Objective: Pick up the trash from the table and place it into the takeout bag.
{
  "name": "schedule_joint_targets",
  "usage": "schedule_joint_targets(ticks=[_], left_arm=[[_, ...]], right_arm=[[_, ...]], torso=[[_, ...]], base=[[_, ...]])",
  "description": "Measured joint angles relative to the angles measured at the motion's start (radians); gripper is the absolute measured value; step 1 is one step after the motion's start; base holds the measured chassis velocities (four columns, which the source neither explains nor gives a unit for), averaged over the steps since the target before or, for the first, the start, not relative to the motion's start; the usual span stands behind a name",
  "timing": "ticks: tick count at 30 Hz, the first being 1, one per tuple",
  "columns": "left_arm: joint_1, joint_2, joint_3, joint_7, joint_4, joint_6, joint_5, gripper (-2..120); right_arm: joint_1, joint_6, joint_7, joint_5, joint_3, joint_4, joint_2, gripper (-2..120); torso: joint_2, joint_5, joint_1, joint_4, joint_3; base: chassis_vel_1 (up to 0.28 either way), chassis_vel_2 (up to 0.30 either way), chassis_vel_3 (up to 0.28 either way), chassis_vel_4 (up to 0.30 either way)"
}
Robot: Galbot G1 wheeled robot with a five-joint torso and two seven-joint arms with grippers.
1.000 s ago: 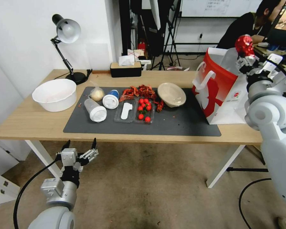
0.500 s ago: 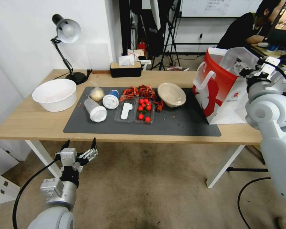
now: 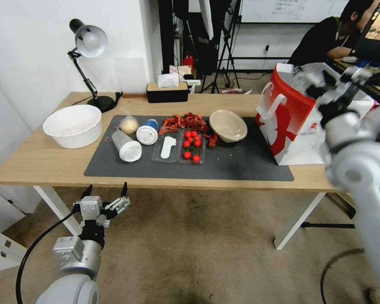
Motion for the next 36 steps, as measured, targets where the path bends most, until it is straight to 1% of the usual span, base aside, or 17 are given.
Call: schedule_joint_targets(ticks=[1,3,4,6,7,8,10,12,13,14,15,16,19,23,27,36], left_arm=[[0.0,0.001,0.001,0.002,0.003,-0.006,0.0,100],[0.0,0.002,0.003,0.006,0.006,-0.013,0.0,100],[0.0,0.002,0.003,0.006,0.006,-0.013,0.0,100],[0.001,0.004,0.005,0.012,0.01,-0.024,0.0,100],[0.001,0.004,0.006,0.014,0.012,-0.028,-0.001,100],[0.001,0.004,0.006,0.014,0.012,-0.028,-0.001,100],[0.001,0.006,0.009,0.015,0.014,-0.032,-0.002,100],[0.001,0.008,0.01,0.015,0.015,-0.033,-0.003,100],[0.001,0.008,0.01,0.015,0.015,-0.033,-0.003,100],[0.001,0.011,0.013,0.016,0.017,-0.034,-0.003,100],[0.001,0.011,0.014,0.016,0.018,-0.034,-0.004,100],[0.001,0.011,0.014,0.016,0.018,-0.034,-0.004,100],[0.0,0.014,0.016,0.016,0.022,-0.036,-0.005,100],[-0.001,0.017,0.017,0.016,0.023,-0.039,-0.006,100],[-0.001,0.02,0.016,0.016,0.026,-0.04,-0.01,100],[0.0,0.023,0.014,0.015,0.028,-0.044,-0.013,100]], right_arm=[[-0.066,0.031,-0.018,-0.073,-0.017,0.017,0.022,100],[-0.146,0.07,-0.026,-0.177,-0.04,0.03,0.051,100],[-0.146,0.07,-0.026,-0.177,-0.04,0.03,0.051,100],[-0.226,0.112,-0.022,-0.282,-0.059,0.035,0.077,100],[-0.273,0.137,-0.016,-0.339,-0.071,0.034,0.09,100],[-0.273,0.137,-0.016,-0.339,-0.071,0.034,0.09,100],[-0.35,0.186,0.016,-0.43,-0.095,0.027,0.113,100],[-0.397,0.213,0.046,-0.481,-0.116,0.019,0.129,100],[-0.397,0.213,0.046,-0.481,-0.116,0.019,0.129,100],[-0.446,0.235,0.096,-0.547,-0.14,0.004,0.146,100],[-0.464,0.242,0.114,-0.572,-0.147,-0.003,0.152,100],[-0.464,0.242,0.114,-0.572,-0.147,-0.003,0.152,100],[-0.521,0.268,0.153,-0.628,-0.163,-0.035,0.166,100],[-0.538,0.294,0.17,-0.647,-0.179,-0.075,0.173,100],[-0.541,0.297,0.183,-0.649,-0.191,-0.098,0.181,100],[-0.537,0.296,0.191,-0.645,-0.192,-0.108,0.185,100]], torso=[[0.0,-0.0001,0.0,-0.0001,0.0],[0.0,-0.0001,0.0,0.0001,0.0],[0.0,-0.0001,0.0,0.0001,0.0],[0.0,-0.0003,0.0,0.0004,0.0],[0.0,-0.0002,0.0,0.0001,0.0],[0.0,-0.0002,0.0,0.0001,0.0],[0.0,-0.0003,0.0,0.0001,0.0],[0.0,-0.0002,0.0,0.0,0.0],[0.0,-0.0002,0.0,0.0,0.0],[0.0,-0.0002,0.0,0.0002,0.0],[0.0,-0.0001,0.0,0.0002,0.0],[0.0,-0.0001,0.0,0.0002,0.0],[0.0,-0.0003,0.0,0.0001,0.0],[0.0,-0.0001,0.0,0.0002,0.0],[0.0,-0.0002,0.0,0.0002,0.0],[0.0,-0.0001,0.0,0.0002,0.0]], base=[[0.0,0.0,0.0,0.0],[0.0,0.0,0.0,0.0],[0.0,0.0,0.0,0.0],[0.0,0.0,0.0,0.0],[0.0,0.0,0.0,0.0],[0.0,0.0,0.0,0.0],[0.0,0.0,0.0,0.0],[0.0,0.0,0.0,0.0],[0.0,0.0,0.0,0.0],[0.0,0.0,0.0,0.0],[0.0,0.0,0.0,0.0],[0.0,0.0,0.0,0.0],[0.0,0.0,0.0,0.0],[0.0,0.0,0.0,0.0],[0.0,0.0,0.0,0.0],[0.0,0.0,0.0,0.0]])
